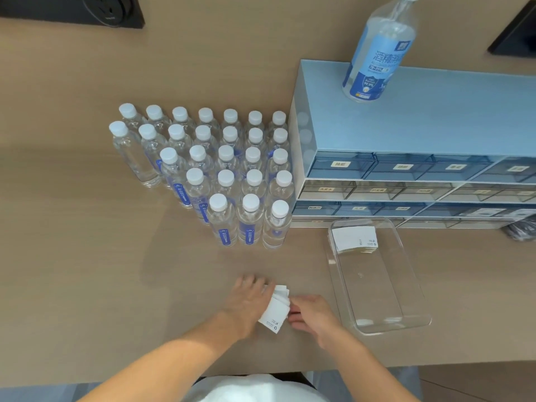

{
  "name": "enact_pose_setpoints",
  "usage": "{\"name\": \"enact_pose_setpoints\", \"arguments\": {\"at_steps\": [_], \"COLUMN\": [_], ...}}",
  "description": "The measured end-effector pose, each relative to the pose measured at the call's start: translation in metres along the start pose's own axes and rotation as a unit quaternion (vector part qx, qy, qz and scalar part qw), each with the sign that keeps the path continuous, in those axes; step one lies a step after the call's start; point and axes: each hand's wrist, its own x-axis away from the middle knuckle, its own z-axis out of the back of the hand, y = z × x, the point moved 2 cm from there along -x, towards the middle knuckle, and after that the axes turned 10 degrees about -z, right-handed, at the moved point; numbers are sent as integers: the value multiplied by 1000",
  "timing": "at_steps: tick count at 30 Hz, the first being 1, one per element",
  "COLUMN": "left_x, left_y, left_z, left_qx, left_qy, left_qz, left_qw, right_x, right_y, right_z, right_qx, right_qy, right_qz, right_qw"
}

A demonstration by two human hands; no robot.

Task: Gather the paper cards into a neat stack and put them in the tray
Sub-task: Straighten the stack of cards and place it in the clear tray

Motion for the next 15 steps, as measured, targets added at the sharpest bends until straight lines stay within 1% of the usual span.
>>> {"name": "enact_pose_setpoints", "arguments": {"at_steps": [2,6,10,15], "left_x": [-8,-12,-13,-10], "left_y": [-4,-20,-28,-30], "left_z": [-3,-12,-24,-26], "left_qx": [-5,41,88,123], "left_qy": [9,35,53,54], "left_qz": [5,10,37,55], "left_qw": [1000,998,994,989], "right_x": [-1,-5,-9,-13], "right_y": [3,11,19,24], "right_z": [-2,-9,-16,-14], "right_qx": [-22,-8,-17,-35], "right_qy": [2,-2,0,23], "right_qz": [9,18,25,28], "right_qw": [1000,1000,1000,999]}}
